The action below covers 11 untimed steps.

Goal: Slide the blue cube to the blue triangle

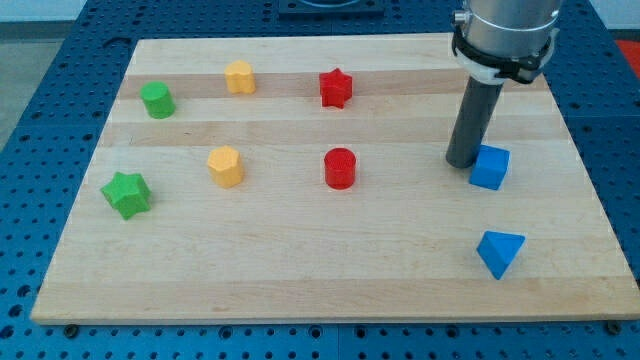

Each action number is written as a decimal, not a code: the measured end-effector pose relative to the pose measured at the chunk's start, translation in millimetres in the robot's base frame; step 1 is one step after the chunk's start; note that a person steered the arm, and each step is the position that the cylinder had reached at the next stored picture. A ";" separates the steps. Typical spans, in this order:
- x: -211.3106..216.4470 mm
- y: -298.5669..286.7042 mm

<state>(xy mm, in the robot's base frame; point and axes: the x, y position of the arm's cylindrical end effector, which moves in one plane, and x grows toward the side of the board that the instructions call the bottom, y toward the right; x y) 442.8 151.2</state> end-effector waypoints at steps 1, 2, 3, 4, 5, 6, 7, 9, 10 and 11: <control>25.6 6.4; 18.9 1.1; -22.5 -16.5; -40.7 0.3; -35.0 35.0; 0.0 41.7; 44.3 41.7; 53.5 41.7; 57.6 41.6; 36.4 23.3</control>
